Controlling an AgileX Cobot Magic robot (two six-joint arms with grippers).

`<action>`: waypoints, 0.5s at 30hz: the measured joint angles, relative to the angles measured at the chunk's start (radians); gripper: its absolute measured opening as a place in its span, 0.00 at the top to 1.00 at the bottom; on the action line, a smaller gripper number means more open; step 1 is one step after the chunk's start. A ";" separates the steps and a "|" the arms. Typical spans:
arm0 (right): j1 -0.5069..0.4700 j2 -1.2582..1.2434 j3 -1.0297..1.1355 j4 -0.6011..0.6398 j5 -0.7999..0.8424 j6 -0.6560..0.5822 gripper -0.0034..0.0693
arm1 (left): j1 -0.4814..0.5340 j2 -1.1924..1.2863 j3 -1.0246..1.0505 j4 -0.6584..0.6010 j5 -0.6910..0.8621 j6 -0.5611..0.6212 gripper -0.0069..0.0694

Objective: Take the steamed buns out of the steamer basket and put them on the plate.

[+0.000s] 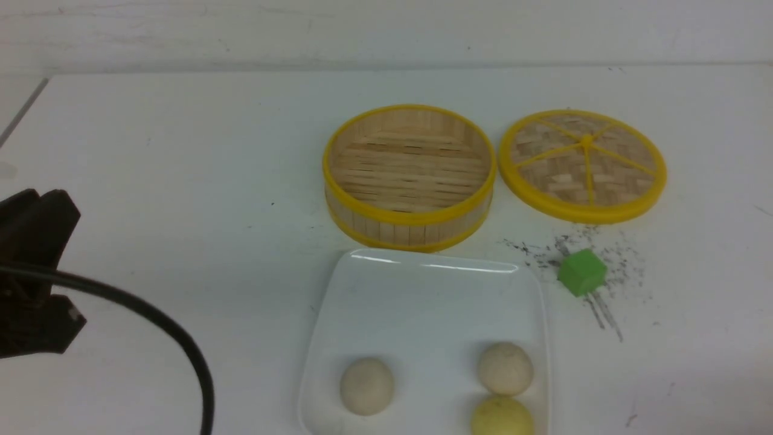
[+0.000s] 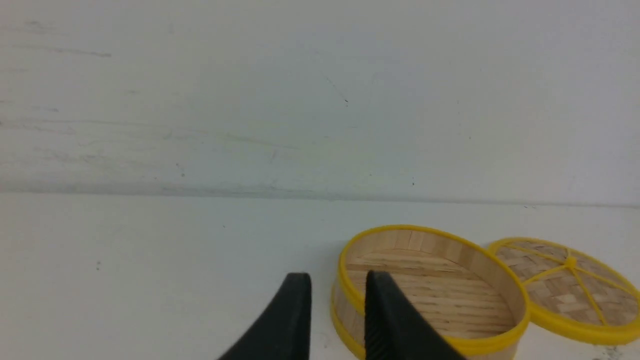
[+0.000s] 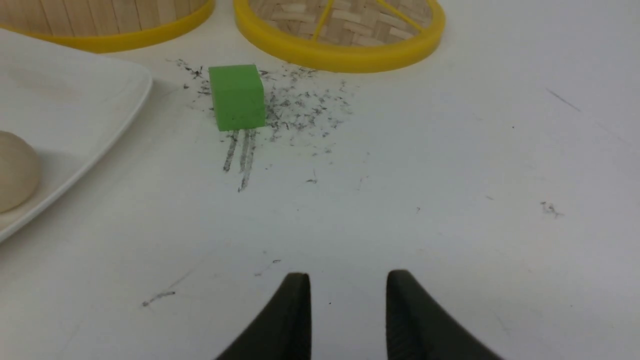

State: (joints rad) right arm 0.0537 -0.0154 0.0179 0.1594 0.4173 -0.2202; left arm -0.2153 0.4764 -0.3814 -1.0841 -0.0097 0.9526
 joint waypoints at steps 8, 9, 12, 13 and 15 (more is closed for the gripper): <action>0.000 0.000 0.000 0.000 0.001 0.000 0.62 | 0.000 0.000 0.000 -0.032 0.010 0.007 0.73; 0.000 0.000 0.000 0.000 0.001 0.000 0.62 | 0.000 0.000 0.000 -0.036 0.010 0.007 0.73; 0.000 0.000 0.000 0.000 0.001 0.000 0.62 | 0.000 0.000 0.000 -0.069 -0.021 0.007 0.74; 0.000 0.000 0.000 0.000 0.001 0.000 0.62 | 0.000 0.000 0.000 -0.078 -0.032 0.007 0.74; 0.000 0.000 0.000 0.000 0.001 0.000 0.62 | 0.000 0.000 0.000 -0.088 -0.050 0.012 0.74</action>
State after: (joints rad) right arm 0.0537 -0.0154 0.0179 0.1594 0.4183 -0.2202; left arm -0.2153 0.4764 -0.3814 -1.1723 -0.0593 0.9648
